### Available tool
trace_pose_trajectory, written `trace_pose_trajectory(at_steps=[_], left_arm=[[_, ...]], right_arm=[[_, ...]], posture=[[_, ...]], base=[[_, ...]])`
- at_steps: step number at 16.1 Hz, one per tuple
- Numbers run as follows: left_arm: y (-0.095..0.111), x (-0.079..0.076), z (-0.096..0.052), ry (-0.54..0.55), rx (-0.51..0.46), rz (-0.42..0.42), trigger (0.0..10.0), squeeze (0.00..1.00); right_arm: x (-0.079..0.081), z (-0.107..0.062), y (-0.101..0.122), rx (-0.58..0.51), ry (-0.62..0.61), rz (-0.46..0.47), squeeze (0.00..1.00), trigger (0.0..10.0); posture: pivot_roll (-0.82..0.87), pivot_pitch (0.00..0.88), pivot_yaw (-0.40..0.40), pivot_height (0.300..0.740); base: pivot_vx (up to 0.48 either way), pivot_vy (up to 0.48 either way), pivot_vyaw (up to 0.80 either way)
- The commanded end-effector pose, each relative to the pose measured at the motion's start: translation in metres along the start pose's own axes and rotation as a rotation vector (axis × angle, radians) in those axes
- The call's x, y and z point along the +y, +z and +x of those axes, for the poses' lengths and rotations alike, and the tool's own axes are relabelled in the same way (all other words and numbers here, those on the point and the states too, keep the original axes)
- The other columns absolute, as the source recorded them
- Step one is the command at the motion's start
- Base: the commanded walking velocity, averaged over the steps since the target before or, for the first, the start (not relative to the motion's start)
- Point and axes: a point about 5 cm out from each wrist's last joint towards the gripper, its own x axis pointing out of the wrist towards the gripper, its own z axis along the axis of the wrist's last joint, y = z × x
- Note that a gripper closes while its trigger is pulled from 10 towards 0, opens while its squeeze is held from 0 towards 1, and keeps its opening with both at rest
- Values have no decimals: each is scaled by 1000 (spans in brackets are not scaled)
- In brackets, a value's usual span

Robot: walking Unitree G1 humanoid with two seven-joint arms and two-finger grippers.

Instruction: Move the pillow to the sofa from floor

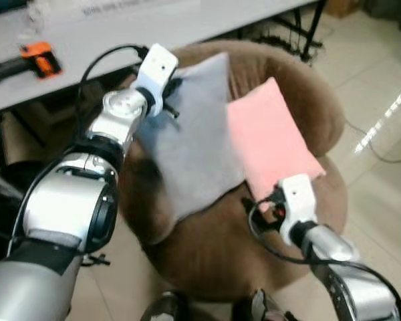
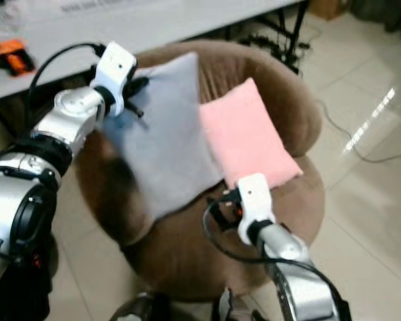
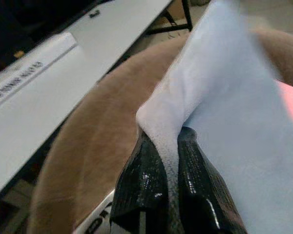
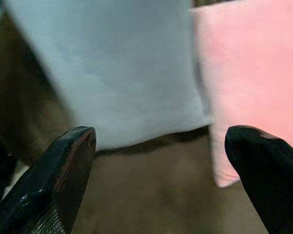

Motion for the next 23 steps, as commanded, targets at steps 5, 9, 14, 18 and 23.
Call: trace_pose_trajectory(at_steps=[5,9,14,18,23], left_arm=[[6,0,2,-20,5,56,10000,0],[5,-1,2,-9,8,63,10000,1000],[1,-4,2,-24,27,76,10000,1000],[-2,-7,2,-41,39,81,10000,1000],[-7,-10,2,-55,58,66,10000,0]], right_arm=[[8,1,0,-2,6,15,0,10000],[11,2,-1,-1,13,16,0,10000],[16,2,-4,3,21,19,0,10000],[18,2,-4,1,26,23,0,10000],[18,3,-7,6,5,15,0,10000]], posture=[[-149,145,79,740],[-152,141,83,740],[-154,142,87,740],[-156,145,90,740],[-157,155,82,740]], base=[[0,0,0],[0,0,0],[0,0,0],[0,0,0],[0,0,0]])
